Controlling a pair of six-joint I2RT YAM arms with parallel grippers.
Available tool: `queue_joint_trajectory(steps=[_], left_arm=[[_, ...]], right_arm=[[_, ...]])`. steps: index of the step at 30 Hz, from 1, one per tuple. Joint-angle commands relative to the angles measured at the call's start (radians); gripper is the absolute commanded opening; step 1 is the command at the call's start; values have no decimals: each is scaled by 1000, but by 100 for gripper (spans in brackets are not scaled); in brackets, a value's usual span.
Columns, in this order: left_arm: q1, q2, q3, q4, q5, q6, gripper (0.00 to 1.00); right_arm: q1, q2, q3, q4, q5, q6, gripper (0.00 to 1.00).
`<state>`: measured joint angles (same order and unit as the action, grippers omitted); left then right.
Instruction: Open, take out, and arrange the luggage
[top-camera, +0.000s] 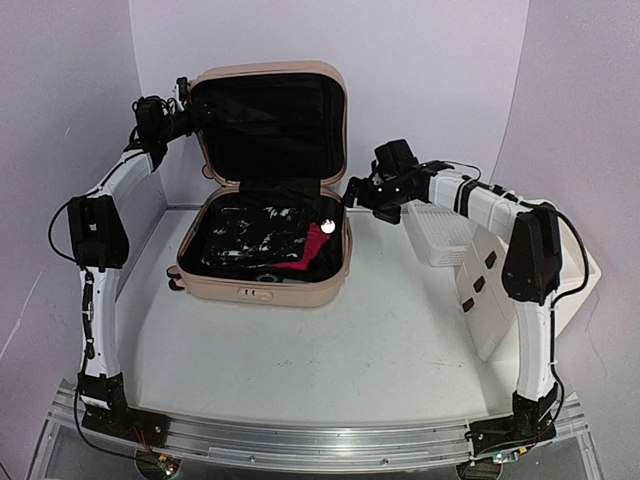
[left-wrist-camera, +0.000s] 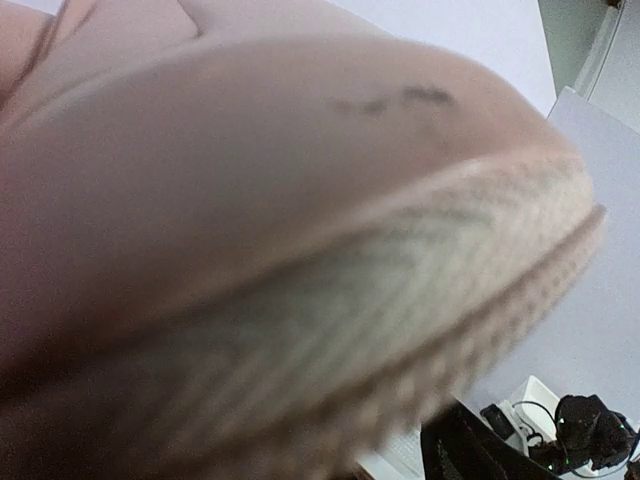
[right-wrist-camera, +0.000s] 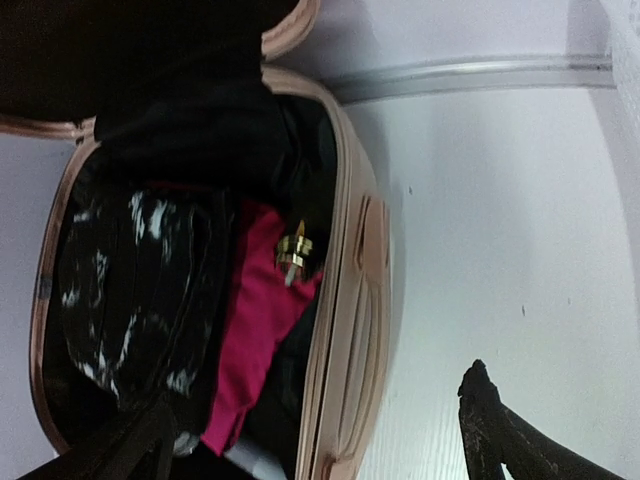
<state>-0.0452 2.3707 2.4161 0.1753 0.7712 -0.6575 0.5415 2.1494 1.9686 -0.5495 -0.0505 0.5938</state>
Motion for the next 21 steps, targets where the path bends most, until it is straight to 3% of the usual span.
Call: queue_joint_trajectory(steps=[1, 8, 13, 16, 21], left_arm=[[-20, -18, 48, 38, -31, 28, 79], [-27, -52, 7, 35, -40, 48, 81], [-32, -88, -53, 32, -64, 59, 82], [-35, -105, -79, 29, -78, 64, 83], [-35, -130, -92, 20, -95, 92, 83]], right_arm=[[97, -104, -119, -106, 2, 13, 98], [191, -46, -50, -305, 250, 214, 98], [264, 101, 169, -559, 424, 247, 93], [282, 186, 257, -629, 440, 222, 83], [290, 212, 238, -636, 446, 207, 61]])
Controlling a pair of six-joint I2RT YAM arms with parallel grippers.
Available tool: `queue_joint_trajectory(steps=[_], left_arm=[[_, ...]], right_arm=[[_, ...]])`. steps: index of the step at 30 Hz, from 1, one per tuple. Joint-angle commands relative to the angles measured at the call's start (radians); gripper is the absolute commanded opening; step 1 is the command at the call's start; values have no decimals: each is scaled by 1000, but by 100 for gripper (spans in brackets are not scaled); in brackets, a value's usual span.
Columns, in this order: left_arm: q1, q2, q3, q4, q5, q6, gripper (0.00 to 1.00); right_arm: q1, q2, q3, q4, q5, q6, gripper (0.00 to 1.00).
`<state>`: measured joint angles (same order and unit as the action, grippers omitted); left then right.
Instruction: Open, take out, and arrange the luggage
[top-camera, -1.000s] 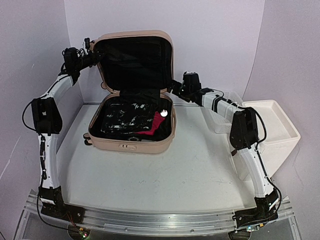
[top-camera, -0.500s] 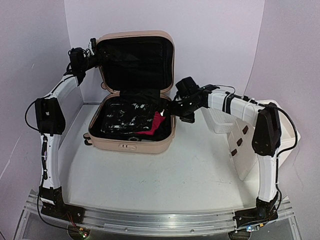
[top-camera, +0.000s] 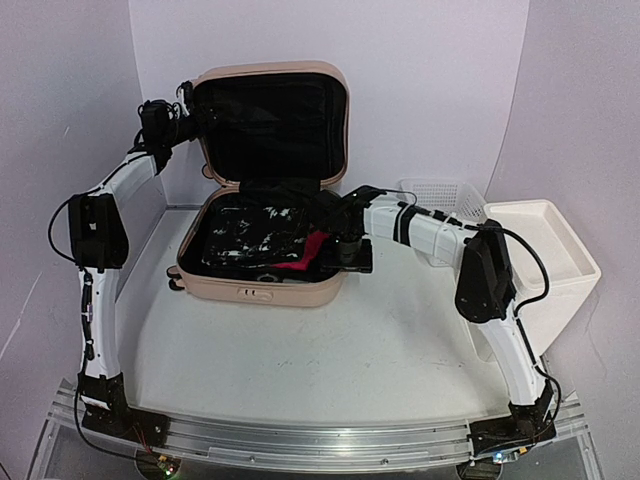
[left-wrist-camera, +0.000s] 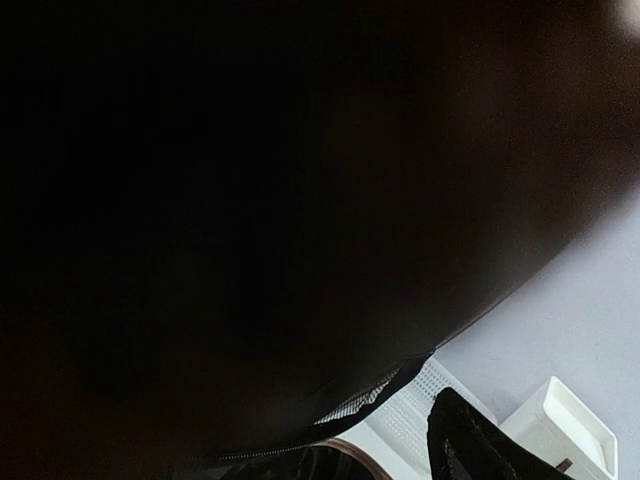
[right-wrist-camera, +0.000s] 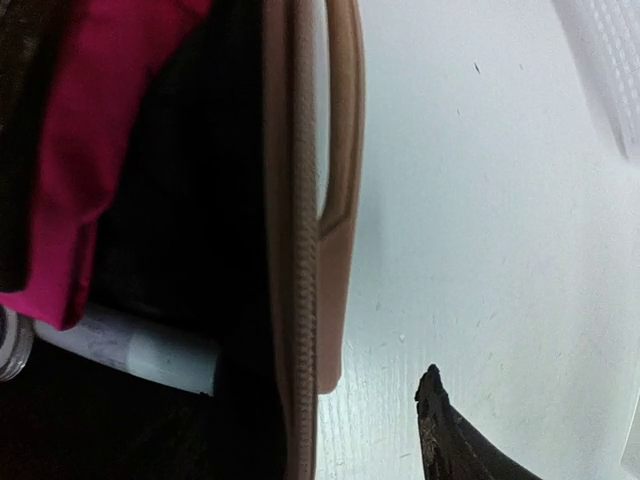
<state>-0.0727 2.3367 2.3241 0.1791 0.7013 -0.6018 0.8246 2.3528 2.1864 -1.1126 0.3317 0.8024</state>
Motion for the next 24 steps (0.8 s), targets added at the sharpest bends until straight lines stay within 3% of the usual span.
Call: queue_joint_trajectory(steps=[1, 3, 7, 8, 15, 24], left_arm=[[-7, -98, 3, 14, -28, 41, 83], [-7, -99, 15, 9, -32, 45, 83], [-7, -96, 40, 1, -35, 47, 84], [-7, -94, 44, -1, -37, 49, 84], [-7, -95, 50, -14, -49, 78, 86], [-5, -54, 110, -45, -54, 102, 94]], right_arm=[[8, 11, 12, -71, 59, -7, 53], [7, 18, 7, -69, 31, -34, 43], [7, 11, 2, -50, -80, -136, 5], [7, 7, -4, -47, -110, -157, 0], [13, -90, -126, -7, -247, -188, 0], [99, -152, -223, 132, -228, -30, 0]])
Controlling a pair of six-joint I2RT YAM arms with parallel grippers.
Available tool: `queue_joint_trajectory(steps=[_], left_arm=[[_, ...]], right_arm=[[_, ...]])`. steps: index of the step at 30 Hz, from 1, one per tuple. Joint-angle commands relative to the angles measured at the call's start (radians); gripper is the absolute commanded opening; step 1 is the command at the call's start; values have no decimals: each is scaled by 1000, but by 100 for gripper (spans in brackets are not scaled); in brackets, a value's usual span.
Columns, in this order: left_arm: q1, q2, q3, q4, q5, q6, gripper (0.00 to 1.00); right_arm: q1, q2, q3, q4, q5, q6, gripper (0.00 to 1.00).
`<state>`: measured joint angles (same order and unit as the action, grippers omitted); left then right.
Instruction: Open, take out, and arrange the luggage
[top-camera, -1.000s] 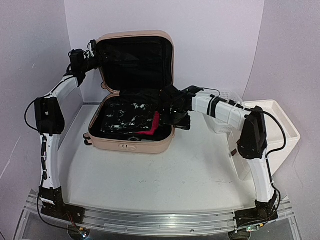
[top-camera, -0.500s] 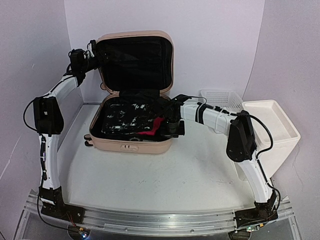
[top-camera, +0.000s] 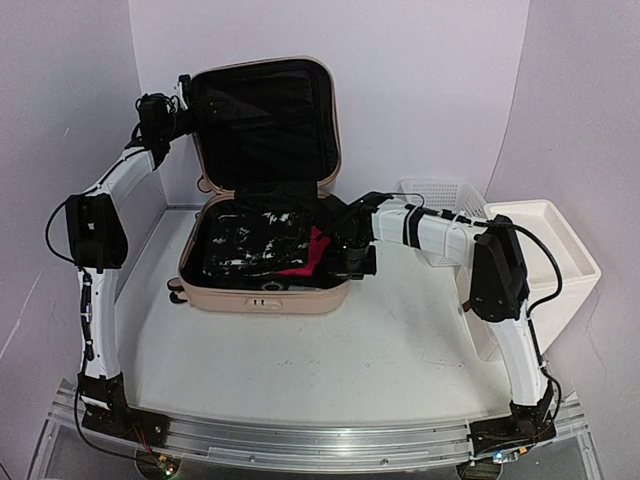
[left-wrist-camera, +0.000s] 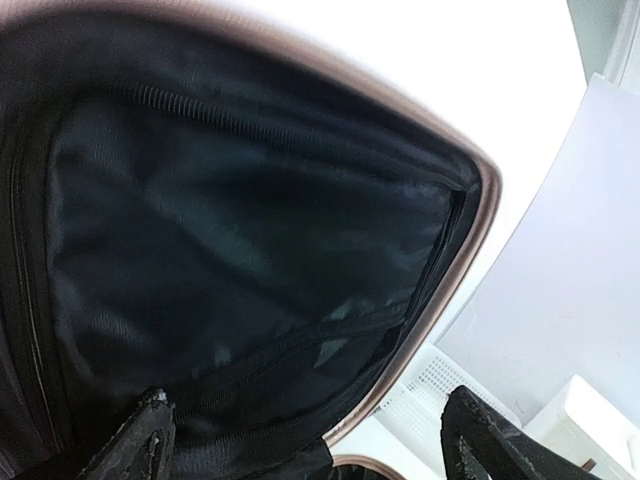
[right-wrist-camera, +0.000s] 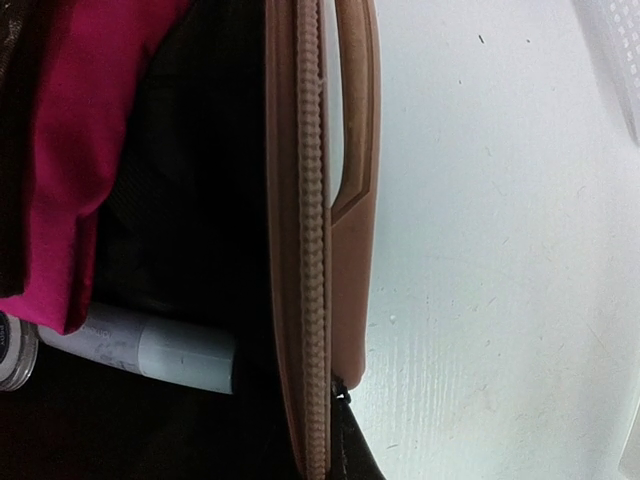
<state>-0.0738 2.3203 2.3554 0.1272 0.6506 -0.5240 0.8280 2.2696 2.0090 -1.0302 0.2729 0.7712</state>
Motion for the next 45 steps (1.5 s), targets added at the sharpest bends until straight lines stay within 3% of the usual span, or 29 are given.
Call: queue_joint_trajectory(steps=[1, 4, 8, 18, 26, 34, 39, 42, 45], left_arm=[[-4, -39, 78, 4, 0, 28, 95], [-4, -58, 53, -5, 26, 33, 96], [-1, -166, -95, -6, 72, 28, 97], [-1, -555, -662, -7, 260, -72, 98], [72, -876, -1124, -74, 37, -56, 94], [94, -1046, -1381, -102, 125, -62, 91], [91, -1114, -1455, -108, 163, -68, 92], [91, -1137, -1476, -117, 196, -65, 92], [90, -1153, -1496, -121, 198, -48, 92]], right_arm=[[99, -76, -60, 71, -165, 27, 0], [100, -95, -88, 112, -149, 45, 0], [100, -105, -97, 121, -120, 38, 0], [99, -85, -82, 135, -64, -44, 0], [107, -10, -10, 169, -52, -148, 0], [130, 55, 84, 203, -36, -168, 0], [134, 105, 160, 216, -37, -147, 0], [134, 89, 163, 216, -35, -124, 15], [135, 36, 144, 205, -29, -132, 37]])
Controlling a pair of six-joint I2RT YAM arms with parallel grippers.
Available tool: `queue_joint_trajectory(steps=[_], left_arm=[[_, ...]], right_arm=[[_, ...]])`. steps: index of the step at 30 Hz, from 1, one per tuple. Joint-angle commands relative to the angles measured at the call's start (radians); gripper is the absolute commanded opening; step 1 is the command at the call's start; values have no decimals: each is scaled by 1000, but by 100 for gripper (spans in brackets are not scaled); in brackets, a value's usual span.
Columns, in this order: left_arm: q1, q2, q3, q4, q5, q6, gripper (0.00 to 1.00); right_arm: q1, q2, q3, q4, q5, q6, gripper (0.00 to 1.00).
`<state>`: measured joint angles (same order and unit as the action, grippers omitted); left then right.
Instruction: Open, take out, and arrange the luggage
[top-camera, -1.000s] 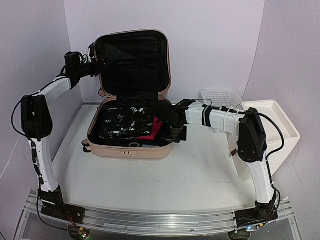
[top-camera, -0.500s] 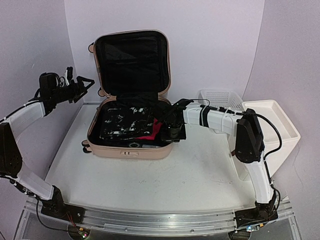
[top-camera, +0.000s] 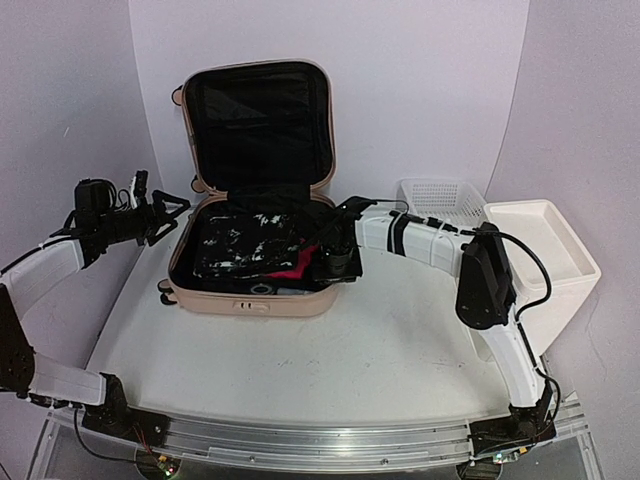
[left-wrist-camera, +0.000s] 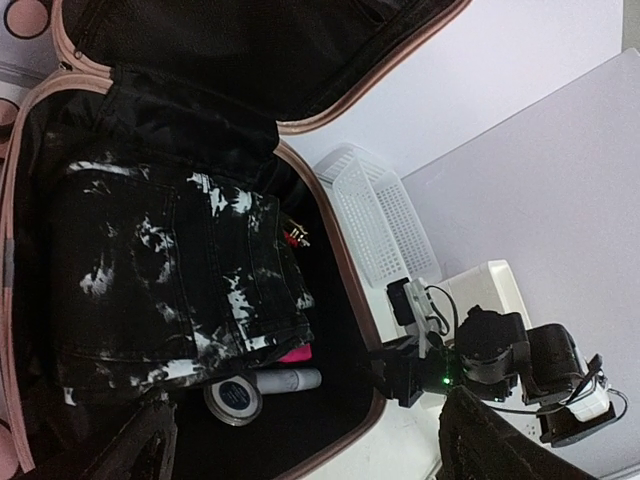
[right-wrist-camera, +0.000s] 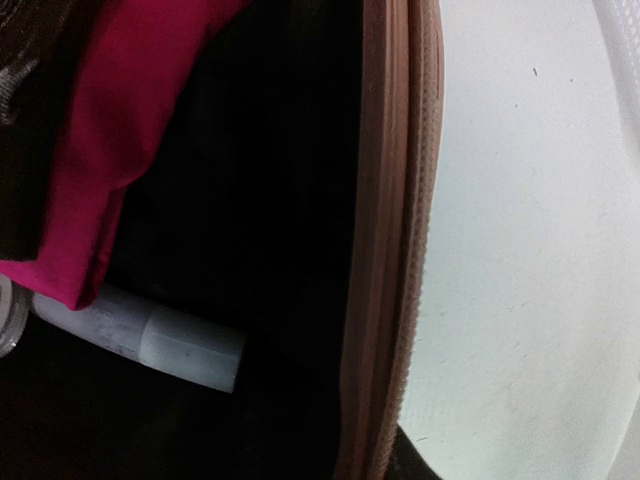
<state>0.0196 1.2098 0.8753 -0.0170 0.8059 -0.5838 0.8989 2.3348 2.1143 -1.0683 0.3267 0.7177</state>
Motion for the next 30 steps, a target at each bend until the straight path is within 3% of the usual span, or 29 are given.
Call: queue_joint_trajectory(steps=[1, 4, 7, 11, 15, 21, 30], left_arm=[[-4, -44, -20, 23, 40, 17, 92], [-6, -38, -23, 5, 48, 25, 92], [-10, -34, -10, -10, 60, 36, 93], [-15, -19, 14, -22, 79, 52, 94], [-45, -4, 28, -32, 94, 64, 96], [-63, -31, 18, -49, 115, 57, 97], [-102, -104, -37, -89, 112, 55, 98]], right_arm=[[64, -50, 34, 233, -79, -87, 46], [58, -127, 12, 197, -88, -129, 69], [32, -245, -61, 158, -66, -226, 81], [-33, -392, -168, 139, 79, -432, 98], [-171, -417, -187, 143, 120, -649, 98], [-333, -286, -74, 141, 160, -910, 94], [-525, -46, 106, 81, 31, -831, 80]])
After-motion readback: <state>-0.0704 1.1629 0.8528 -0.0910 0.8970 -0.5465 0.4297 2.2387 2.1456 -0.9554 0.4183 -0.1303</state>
